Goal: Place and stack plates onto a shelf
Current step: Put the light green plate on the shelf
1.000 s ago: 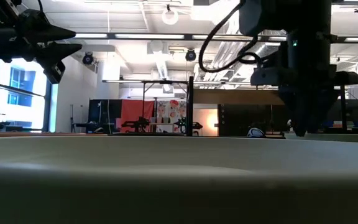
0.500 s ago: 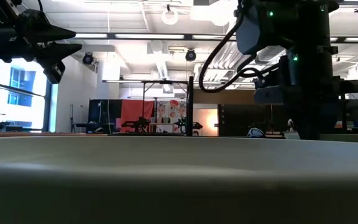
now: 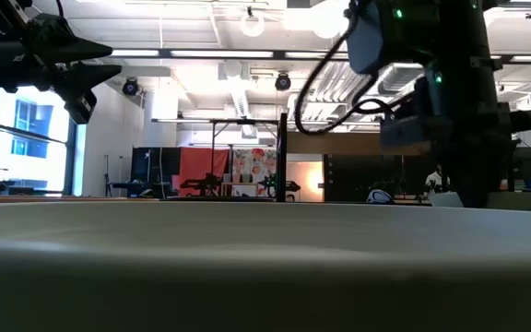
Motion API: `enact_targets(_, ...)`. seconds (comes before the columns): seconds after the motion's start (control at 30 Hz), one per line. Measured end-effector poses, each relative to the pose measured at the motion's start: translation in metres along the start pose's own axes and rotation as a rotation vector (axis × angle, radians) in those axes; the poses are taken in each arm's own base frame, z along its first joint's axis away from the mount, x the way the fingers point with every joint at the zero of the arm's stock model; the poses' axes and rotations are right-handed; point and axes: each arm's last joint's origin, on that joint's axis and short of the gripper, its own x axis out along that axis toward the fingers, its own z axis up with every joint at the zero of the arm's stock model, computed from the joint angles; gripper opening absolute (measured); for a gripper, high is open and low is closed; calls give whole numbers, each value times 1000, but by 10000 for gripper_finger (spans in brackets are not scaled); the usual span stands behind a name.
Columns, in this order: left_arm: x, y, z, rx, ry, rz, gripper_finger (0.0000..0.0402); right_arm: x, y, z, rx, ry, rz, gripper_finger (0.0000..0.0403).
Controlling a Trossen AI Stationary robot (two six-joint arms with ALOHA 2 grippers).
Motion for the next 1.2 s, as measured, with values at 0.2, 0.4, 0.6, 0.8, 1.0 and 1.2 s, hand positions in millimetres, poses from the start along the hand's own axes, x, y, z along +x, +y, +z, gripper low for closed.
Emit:
enact_targets(0.2, 0, 0, 0, 0, 0, 0, 113, -27, 11, 2, -2, -28, 29, 1)
enact_targets(0.4, 0, 0, 0, 1, 0, 0, 113, -65, 19, 6, -1, -103, 46, 0)
enact_targets(0.6, 0, 0, 0, 1, -1, 3, 113, -100, 21, 8, -5, -186, 60, 0)
enact_targets(0.8, 0, 0, 0, -1, -3, 5, 113, -134, 20, 10, -8, -245, 84, 0)
enact_targets(1.0, 0, 0, 0, 1, -3, 5, 113, -173, 9, 12, -9, -354, 73, 0)
enact_targets(1.2, 0, 0, 0, 0, 0, 7, 113, -201, -4, 33, -69, -515, 83, 0)
